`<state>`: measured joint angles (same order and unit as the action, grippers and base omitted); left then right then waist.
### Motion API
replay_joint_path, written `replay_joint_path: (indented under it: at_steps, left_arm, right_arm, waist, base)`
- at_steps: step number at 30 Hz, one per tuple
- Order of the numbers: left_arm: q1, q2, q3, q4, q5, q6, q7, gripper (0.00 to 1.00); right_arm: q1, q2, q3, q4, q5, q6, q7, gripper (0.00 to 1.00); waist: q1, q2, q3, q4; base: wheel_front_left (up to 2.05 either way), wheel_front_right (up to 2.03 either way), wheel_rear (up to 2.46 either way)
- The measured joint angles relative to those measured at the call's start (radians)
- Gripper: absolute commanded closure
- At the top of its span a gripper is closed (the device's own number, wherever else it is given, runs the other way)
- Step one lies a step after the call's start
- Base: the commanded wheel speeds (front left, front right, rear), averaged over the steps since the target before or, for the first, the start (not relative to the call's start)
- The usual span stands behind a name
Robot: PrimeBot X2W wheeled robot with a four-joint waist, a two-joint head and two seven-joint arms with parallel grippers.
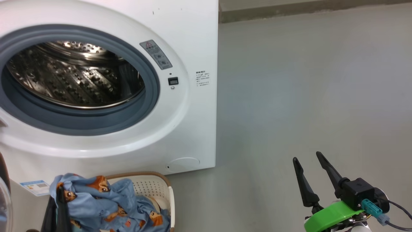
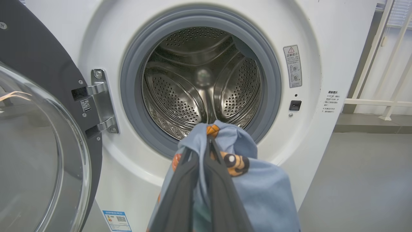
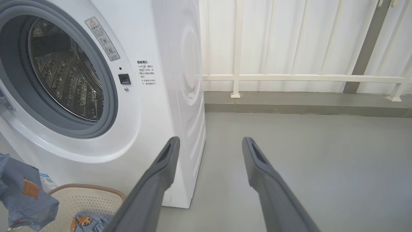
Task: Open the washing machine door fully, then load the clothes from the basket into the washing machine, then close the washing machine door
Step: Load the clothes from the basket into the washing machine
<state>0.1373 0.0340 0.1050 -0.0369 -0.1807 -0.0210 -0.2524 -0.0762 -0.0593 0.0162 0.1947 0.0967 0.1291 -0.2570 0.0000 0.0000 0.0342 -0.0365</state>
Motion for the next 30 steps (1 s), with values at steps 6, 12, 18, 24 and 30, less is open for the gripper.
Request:
replay_joint_path:
  at_steps: [6, 12, 18, 24, 30]
  left_arm:
    - [-0.059, 0.000, 0.001, 0.007, -0.002, -0.001, 0.000, 1.00]
    - [-0.195, -0.001, 0.017, 0.040, -0.018, -0.016, 0.000, 1.00]
    - [-0.359, 0.002, 0.063, 0.082, -0.016, -0.038, 0.000, 1.00]
    - [-0.529, 0.021, 0.092, 0.140, 0.003, -0.056, -0.002, 1.00]
    - [-0.700, 0.035, 0.123, 0.216, 0.012, -0.072, -0.004, 1.00]
  right_arm:
    - [-0.003, 0.002, -0.002, -0.008, 0.001, 0.000, 0.000, 0.00]
    - [-0.011, 0.002, -0.004, -0.019, 0.001, 0.000, 0.000, 0.00]
    - [-0.057, 0.002, -0.004, -0.034, 0.002, 0.000, 0.000, 0.00]
    - [-0.095, 0.001, -0.003, -0.045, 0.002, 0.000, 0.000, 0.00]
    - [-0.118, -0.001, -0.005, -0.061, 0.002, 0.000, 0.000, 0.00]
  waist:
    - [0.0000, 0.0000, 0.044, -0.001]
    - [0.0001, 0.0000, 0.106, -0.002]
    - [0.0002, 0.0000, 0.176, -0.007]
    - [0.0002, 0.0000, 0.252, -0.016]
    - [0.0002, 0.0000, 0.331, -0.026]
  base:
    - [0.00, 0.00, 0.00]
    - [0.00, 0.00, 0.00]
    - [0.00, 0.00, 0.00]
    - [0.00, 0.00, 0.00]
    - [0.00, 0.00, 0.00]
